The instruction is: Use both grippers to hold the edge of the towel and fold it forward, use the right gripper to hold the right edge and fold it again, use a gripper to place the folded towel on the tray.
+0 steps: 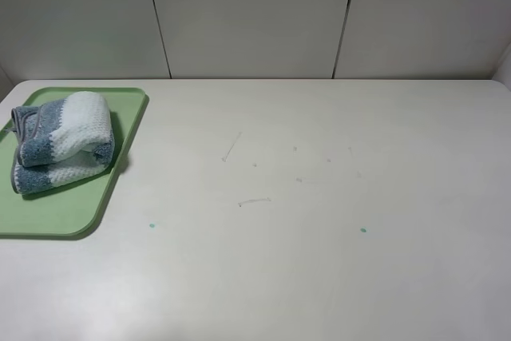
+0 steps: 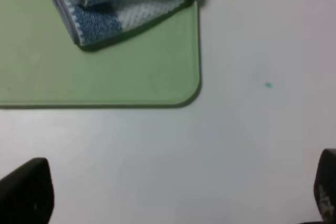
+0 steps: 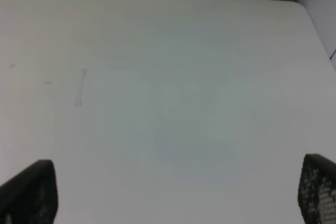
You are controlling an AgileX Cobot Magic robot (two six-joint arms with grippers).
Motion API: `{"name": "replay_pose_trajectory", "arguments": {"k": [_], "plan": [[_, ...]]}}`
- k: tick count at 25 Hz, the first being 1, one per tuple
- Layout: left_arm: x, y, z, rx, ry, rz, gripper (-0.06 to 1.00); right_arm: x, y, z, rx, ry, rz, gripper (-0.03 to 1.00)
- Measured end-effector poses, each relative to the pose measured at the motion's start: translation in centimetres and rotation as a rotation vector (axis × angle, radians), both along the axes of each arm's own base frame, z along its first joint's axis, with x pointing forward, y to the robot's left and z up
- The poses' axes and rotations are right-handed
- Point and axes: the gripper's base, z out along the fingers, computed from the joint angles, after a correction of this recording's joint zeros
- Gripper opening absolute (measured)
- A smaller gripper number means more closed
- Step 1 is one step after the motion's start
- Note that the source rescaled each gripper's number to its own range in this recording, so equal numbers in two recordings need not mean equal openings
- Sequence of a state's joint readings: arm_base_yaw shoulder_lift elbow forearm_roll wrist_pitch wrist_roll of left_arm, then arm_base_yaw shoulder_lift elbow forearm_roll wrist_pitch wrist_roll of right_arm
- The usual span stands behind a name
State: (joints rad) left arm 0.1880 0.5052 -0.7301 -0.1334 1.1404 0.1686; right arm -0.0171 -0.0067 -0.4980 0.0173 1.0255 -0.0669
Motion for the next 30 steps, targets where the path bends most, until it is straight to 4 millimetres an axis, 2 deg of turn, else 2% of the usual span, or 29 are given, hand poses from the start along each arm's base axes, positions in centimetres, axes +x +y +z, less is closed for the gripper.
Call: {"name": "replay_pose_trajectory", "arguments": {"k": [7, 10, 13, 16, 20, 30], "plan": [[-4.5, -0.8, 0.5, 0.042, -0.195, -0.001, 1.00, 0.0, 0.0, 0.0, 0.000, 0.000, 0.000, 1.00], [-6.3, -1.0, -0.5, 0.079, -0.270, 0.011, 1.00, 0.0, 0.0, 0.0, 0.000, 0.000, 0.000, 1.00], [-7.2, -1.0, -2.0, 0.094, -0.340, 0.003, 1.00, 0.0, 0.0, 0.0, 0.000, 0.000, 0.000, 1.00], [-7.4, -0.9, -3.3, 0.094, -0.402, -0.043, 1.00, 0.0, 0.0, 0.0, 0.000, 0.000, 0.000, 1.00], [-6.9, -0.6, -4.9, 0.094, -0.362, -0.114, 1.00, 0.0, 0.0, 0.0, 0.000, 0.000, 0.000, 1.00], [-6.9, -0.3, -5.1, 0.101, -0.353, -0.139, 1.00, 0.0, 0.0, 0.0, 0.000, 0.000, 0.000, 1.00]]}}
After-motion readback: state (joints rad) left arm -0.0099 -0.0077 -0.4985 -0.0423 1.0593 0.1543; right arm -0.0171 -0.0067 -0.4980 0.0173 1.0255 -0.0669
